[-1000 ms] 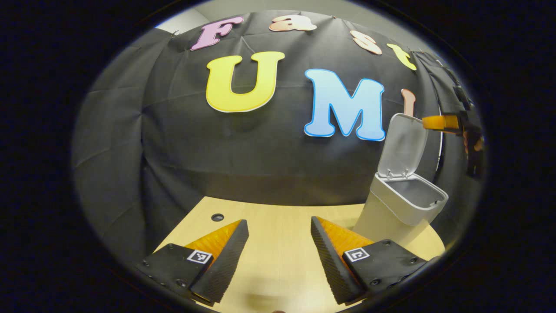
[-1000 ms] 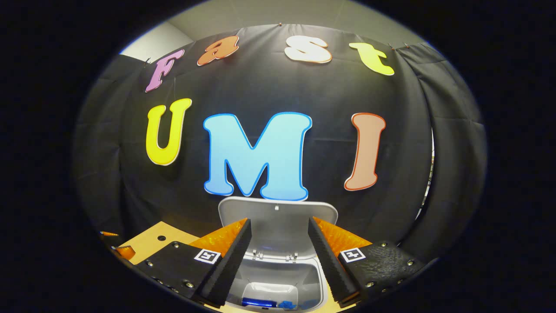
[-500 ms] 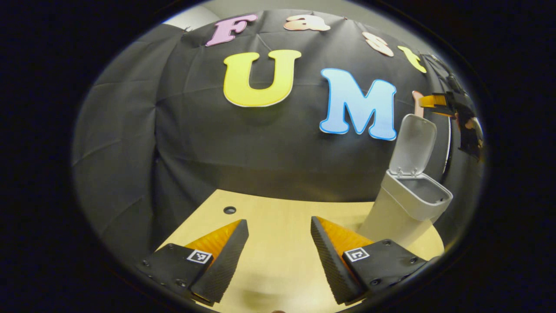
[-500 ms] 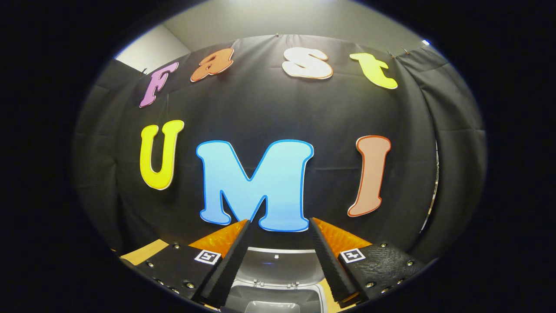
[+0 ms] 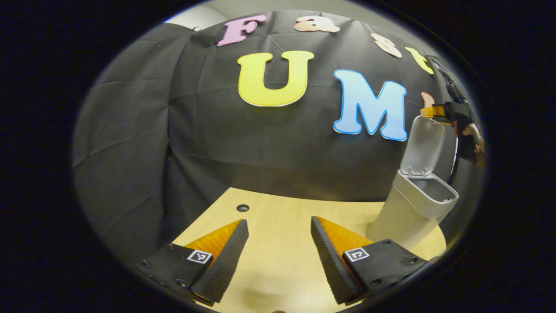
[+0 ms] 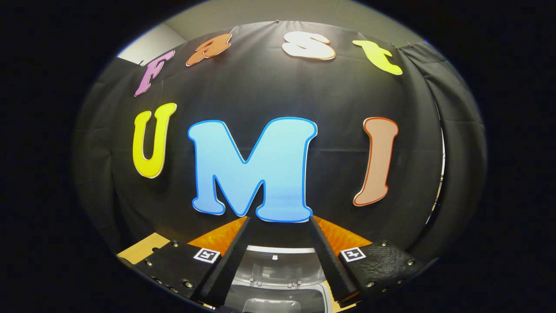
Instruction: Press the lid of the desktop garbage bin to open it, pick up the crumpled paper on the desktop and throw it into the bin, then pick up the pop can on the desktop and drop it into the bin, and finally close the garbage bin lid.
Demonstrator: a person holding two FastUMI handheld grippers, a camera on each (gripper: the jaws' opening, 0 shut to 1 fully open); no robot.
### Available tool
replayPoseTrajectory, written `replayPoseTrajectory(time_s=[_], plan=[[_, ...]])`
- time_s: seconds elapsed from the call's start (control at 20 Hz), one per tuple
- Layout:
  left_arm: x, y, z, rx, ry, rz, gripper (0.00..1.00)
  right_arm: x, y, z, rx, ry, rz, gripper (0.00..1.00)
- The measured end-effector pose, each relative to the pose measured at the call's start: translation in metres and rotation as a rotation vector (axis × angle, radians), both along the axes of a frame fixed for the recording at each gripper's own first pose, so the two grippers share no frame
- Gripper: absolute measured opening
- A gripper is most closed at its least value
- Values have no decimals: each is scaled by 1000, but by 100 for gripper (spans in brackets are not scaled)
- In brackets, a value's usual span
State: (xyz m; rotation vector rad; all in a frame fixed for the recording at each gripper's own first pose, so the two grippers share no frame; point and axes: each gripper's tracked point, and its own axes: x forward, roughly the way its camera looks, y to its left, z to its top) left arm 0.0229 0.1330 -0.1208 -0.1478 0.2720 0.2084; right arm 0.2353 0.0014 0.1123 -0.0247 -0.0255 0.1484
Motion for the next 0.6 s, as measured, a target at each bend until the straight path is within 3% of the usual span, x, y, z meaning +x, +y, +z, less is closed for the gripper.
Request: replayPoseTrajectory(time_s=[0.6], plan=[[7,-41,20,29,-46,-98,95,-66,-2,-40,41,71,43,85]])
